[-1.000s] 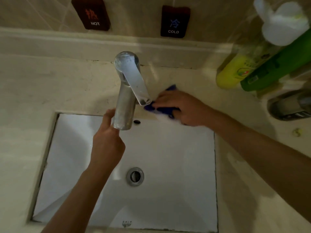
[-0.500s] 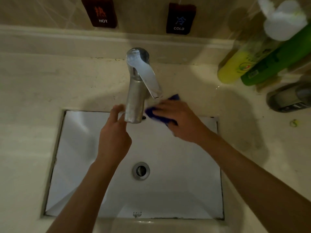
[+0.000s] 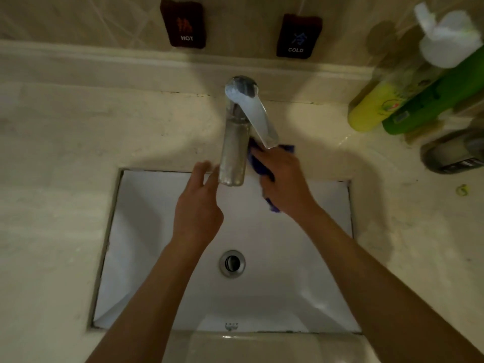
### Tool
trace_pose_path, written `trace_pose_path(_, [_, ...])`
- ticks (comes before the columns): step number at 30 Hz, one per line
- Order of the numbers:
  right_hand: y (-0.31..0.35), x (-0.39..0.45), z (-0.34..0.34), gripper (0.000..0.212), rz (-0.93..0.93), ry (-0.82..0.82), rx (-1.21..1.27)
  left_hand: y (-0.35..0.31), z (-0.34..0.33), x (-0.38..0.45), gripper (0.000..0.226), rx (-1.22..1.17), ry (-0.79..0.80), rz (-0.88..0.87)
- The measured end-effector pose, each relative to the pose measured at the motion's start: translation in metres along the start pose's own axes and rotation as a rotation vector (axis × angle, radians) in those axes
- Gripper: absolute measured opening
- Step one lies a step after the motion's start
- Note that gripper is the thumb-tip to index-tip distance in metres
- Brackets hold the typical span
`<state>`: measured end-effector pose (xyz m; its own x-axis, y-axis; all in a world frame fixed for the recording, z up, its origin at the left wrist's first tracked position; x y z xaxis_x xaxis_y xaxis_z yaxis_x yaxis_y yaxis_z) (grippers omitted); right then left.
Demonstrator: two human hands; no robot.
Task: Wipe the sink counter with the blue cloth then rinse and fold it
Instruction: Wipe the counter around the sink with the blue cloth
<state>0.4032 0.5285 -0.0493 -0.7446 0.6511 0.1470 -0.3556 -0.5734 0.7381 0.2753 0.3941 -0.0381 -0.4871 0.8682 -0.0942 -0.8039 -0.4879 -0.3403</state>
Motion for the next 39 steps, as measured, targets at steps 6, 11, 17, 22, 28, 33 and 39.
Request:
trace_pose_path(6, [-0.072,-0.016,0.062,0.051,-0.366,-0.307,-0.121,0.002,-0.001,0.001,0.08,-0.01,0.033,0.001])
trace_pose_path(11, [-0.025,0.009,-0.009,0.047,-0.293,-0.379,-0.04,0.003,-0.001,0.0,0.081,-0.001,0.042,-0.019])
trace_pose_path(17, [0.05,-0.009,-0.079,0.018,-0.582,-0.535,0.611,0.015,0.011,0.005,0.075,-0.159,0.012,-0.035])
trace_pose_path(22, [0.059,0.014,-0.119,0.039,-0.651,-0.601,0.464,0.059,0.036,0.012,0.061,-0.198,-0.157,0.128])
trace_pose_path(28, [0.101,0.063,-0.136,0.046,-0.678,-0.539,-0.208,0.082,0.039,0.013,0.054,-0.24,-0.153,0.216])
trace_pose_path(33, [0.102,0.094,-0.143,0.058,-0.373,-0.375,-0.418,0.131,0.057,0.016,0.048,-0.176,-0.243,0.207])
trace_pose_path(39, [0.083,0.139,-0.13,0.056,-0.65,-0.646,-0.394,0.226,0.08,-0.033,0.05,0.06,-0.258,0.267])
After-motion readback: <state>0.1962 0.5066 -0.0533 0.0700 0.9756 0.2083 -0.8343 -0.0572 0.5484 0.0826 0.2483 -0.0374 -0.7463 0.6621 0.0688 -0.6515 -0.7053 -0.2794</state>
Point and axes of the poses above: each hand's wrist, its own x-axis towards the middle knuckle, its own z-axis out of the back of the hand, y = z × x, the point moved 2 cm from there along x, towards the middle knuckle, and after that the axes turned 8 degrees about x, right-handed, at the moved point
